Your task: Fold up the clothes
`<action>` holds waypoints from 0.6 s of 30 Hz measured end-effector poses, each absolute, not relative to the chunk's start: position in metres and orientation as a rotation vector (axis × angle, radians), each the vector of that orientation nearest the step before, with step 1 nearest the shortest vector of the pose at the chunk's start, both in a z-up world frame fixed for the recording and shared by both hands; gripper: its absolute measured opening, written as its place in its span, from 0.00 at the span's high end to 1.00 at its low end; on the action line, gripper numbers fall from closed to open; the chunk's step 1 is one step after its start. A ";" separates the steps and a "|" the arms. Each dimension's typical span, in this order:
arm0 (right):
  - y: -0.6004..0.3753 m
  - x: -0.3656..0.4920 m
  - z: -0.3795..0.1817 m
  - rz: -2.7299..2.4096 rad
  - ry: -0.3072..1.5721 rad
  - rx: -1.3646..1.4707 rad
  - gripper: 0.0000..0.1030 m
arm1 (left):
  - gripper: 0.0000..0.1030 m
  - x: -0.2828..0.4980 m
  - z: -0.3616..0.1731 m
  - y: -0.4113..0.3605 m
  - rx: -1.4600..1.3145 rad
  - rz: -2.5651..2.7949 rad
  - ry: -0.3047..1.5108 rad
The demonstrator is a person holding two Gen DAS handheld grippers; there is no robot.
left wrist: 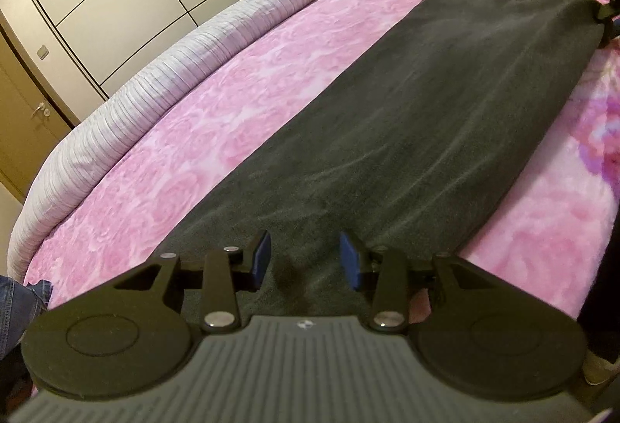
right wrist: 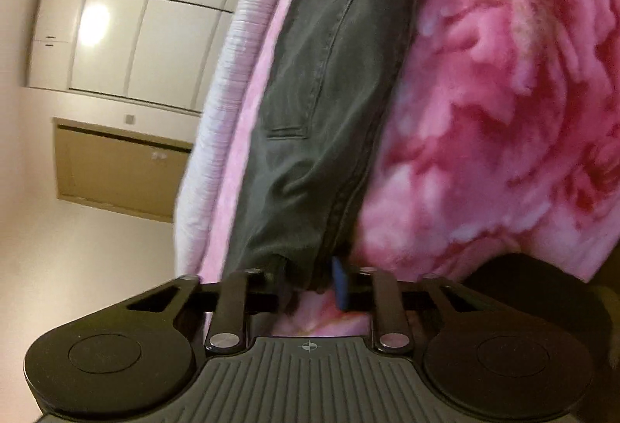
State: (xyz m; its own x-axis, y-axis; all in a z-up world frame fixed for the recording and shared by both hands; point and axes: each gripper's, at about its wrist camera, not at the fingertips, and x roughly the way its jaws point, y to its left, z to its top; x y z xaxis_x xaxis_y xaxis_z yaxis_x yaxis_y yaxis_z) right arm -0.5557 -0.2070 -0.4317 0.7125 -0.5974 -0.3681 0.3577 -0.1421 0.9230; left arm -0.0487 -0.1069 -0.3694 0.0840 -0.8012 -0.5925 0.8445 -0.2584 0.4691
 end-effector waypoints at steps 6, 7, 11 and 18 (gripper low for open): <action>-0.187 -0.541 -0.420 -0.818 0.005 1.438 1.00 | 0.65 -0.051 -0.372 -0.107 0.978 -1.560 0.033; -0.184 -0.542 -0.421 -0.827 0.026 1.427 1.00 | 0.65 -0.050 -0.371 -0.108 0.975 -1.564 0.037; -0.173 -0.550 -0.408 -0.835 0.018 1.340 1.00 | 0.64 -0.045 -0.368 -0.108 0.978 -1.572 0.038; -0.179 -0.523 -0.380 -0.800 0.105 1.134 0.92 | 0.48 -0.012 -0.361 -0.114 0.953 -1.558 0.097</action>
